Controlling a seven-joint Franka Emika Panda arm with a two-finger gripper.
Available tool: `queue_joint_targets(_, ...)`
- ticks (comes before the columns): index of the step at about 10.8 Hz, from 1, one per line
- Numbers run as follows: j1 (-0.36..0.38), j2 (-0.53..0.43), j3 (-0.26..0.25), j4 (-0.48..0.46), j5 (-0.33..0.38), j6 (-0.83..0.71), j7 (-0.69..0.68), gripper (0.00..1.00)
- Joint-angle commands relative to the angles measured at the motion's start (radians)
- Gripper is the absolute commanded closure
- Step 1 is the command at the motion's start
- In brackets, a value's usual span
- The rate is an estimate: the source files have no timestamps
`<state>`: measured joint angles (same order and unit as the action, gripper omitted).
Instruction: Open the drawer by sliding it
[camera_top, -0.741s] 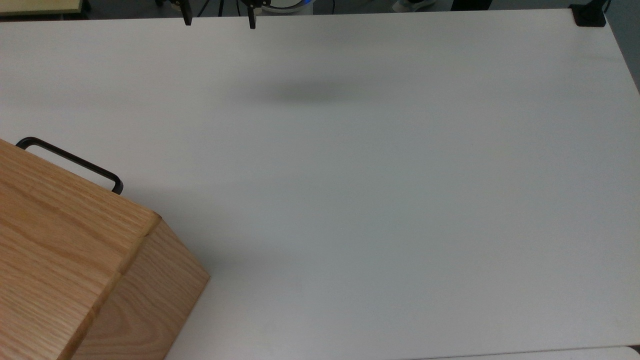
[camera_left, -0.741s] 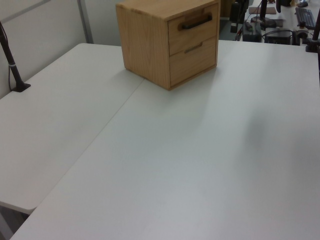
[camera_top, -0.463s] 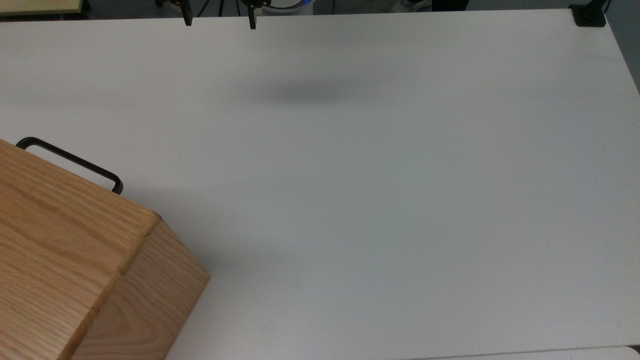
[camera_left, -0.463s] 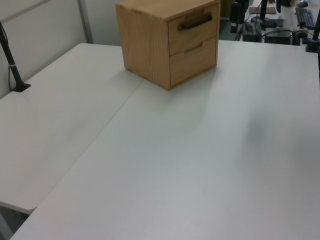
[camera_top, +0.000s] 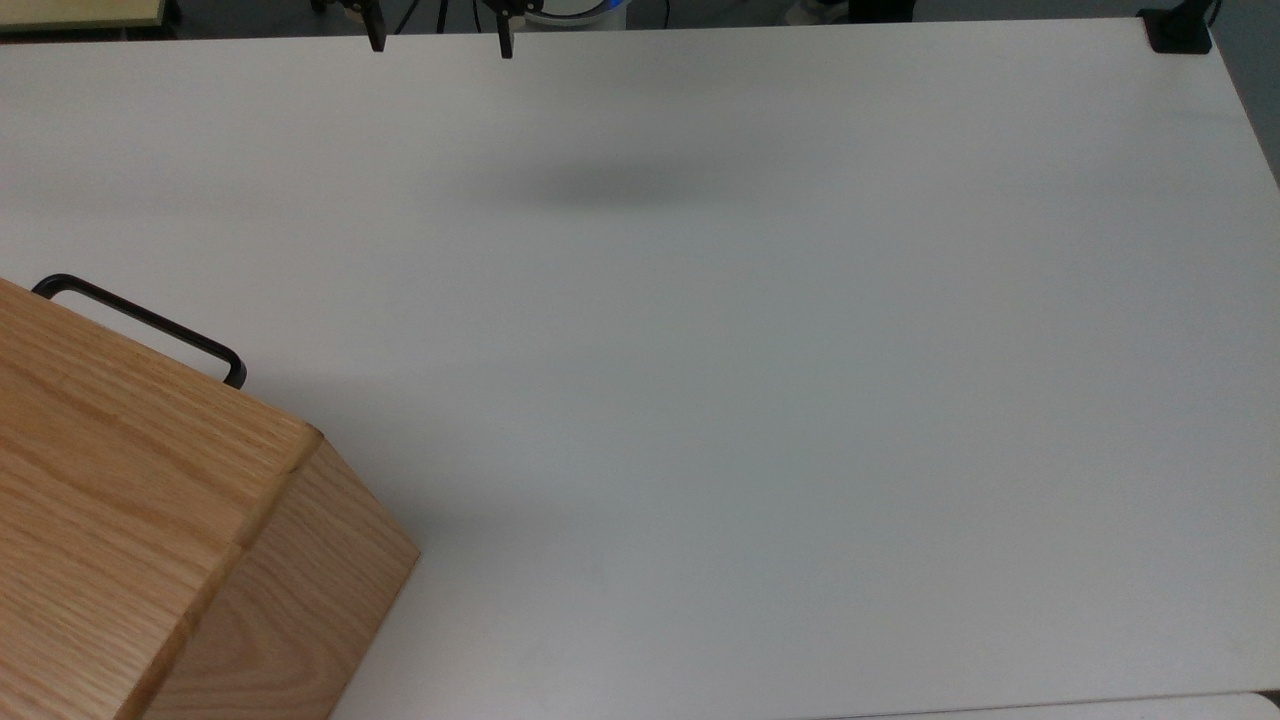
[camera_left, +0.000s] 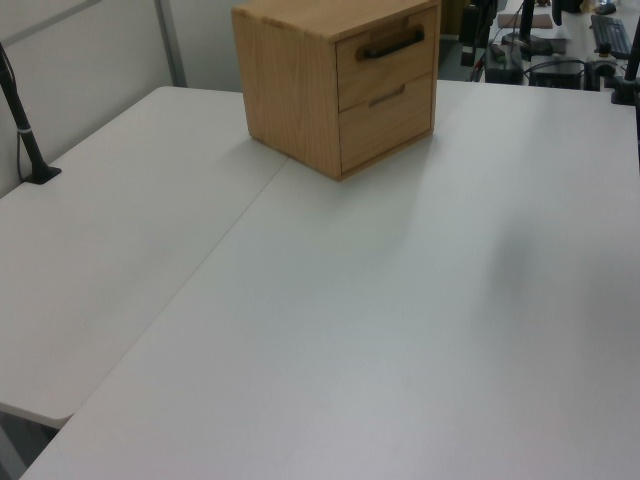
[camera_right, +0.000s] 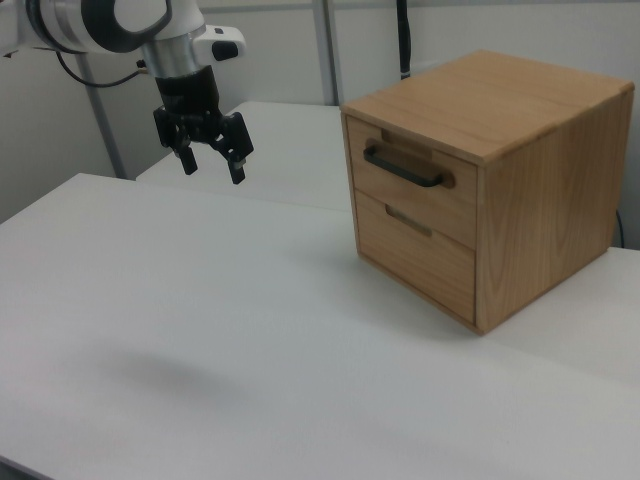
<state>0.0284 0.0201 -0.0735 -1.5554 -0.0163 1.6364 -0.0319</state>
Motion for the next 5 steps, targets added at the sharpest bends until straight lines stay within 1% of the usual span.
queue_joint_targets(1, 0.005, -0.012, 0.0, -0.005, -0.002, -0.027, -0.005, 0.0)
queue_joint_targets(5, 0.004, -0.008, 0.004, -0.005, -0.002, -0.018, -0.016, 0.0)
